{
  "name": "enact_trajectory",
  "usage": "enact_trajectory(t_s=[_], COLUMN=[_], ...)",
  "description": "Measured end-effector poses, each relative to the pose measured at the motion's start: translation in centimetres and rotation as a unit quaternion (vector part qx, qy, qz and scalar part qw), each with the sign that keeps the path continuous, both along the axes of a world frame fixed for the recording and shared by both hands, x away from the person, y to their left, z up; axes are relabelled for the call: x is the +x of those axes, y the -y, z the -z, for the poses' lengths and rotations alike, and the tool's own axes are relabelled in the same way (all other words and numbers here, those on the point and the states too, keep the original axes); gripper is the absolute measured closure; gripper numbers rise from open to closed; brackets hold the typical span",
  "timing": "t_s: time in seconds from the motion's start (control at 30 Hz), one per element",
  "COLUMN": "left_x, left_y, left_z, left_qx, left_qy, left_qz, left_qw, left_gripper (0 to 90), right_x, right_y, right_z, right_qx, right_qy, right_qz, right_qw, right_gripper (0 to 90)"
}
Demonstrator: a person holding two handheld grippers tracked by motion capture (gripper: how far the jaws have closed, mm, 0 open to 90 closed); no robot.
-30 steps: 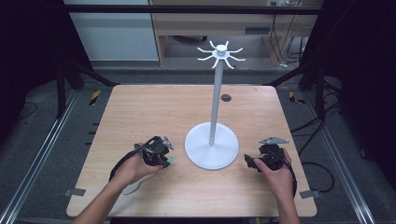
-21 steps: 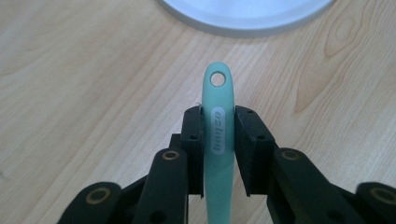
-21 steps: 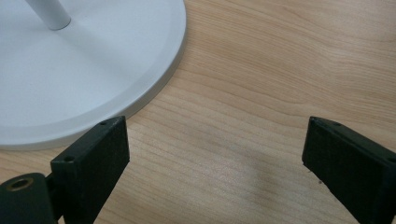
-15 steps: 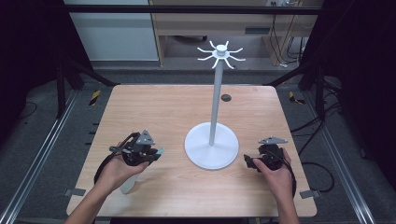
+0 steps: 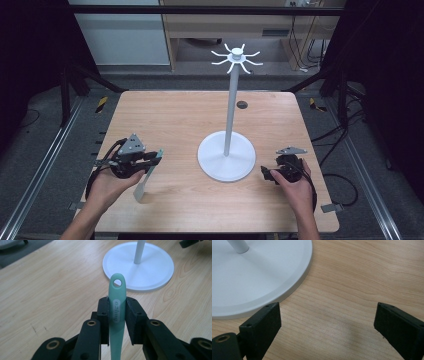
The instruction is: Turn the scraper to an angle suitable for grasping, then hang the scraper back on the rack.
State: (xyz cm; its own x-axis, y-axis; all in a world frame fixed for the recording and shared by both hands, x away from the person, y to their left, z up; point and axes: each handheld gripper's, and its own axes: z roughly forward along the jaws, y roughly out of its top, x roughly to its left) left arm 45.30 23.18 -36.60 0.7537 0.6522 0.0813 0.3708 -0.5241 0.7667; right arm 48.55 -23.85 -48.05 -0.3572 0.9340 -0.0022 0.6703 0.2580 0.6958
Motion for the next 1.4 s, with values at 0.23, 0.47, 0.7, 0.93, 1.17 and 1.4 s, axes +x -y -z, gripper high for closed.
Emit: enact_trajectory(t_s=[0.23, 0.47, 0.7, 0.93, 1.17, 1.4], left_x=[-0.2, -0.3, 0.0, 0.6, 0.9, 1.0], left_y=[-0.3, -0.3, 0.2, 1.3, 2.4, 3.7], left_z=[-0.9, -2.0, -3.2, -3.9, -5.2, -6.9], left_qx=[-0.022, -0.045, -0.071, -0.083, -0.093, -0.098], left_qy=[0.017, 0.035, 0.055, 0.062, 0.080, 0.102], left_qz=[-0.002, -0.004, 0.000, 0.005, 0.009, 0.017], left_qw=[0.9996, 0.9984, 0.9960, 0.9946, 0.9924, 0.9898], left_gripper=[74.3, 74.3, 74.4, 74.4, 74.4, 74.5], right_x=[0.0, 0.0, 0.0, 0.0, 0.0, 0.0], right_y=[0.0, -0.1, -0.1, -0.1, -0.1, -0.1], right_z=[0.1, 0.1, 0.1, 0.1, 0.0, 0.0], right_qx=[-0.004, -0.002, -0.002, -0.002, -0.003, -0.001], right_qy=[0.001, -0.001, 0.000, -0.001, 0.003, 0.000], right_qz=[-0.002, -0.003, -0.003, -0.003, -0.002, -0.003], right_qw=[1.0000, 1.0000, 1.0000, 1.0000, 1.0000, 1.0000], right_gripper=[7.7, 7.8, 7.8, 7.7, 7.8, 7.8])
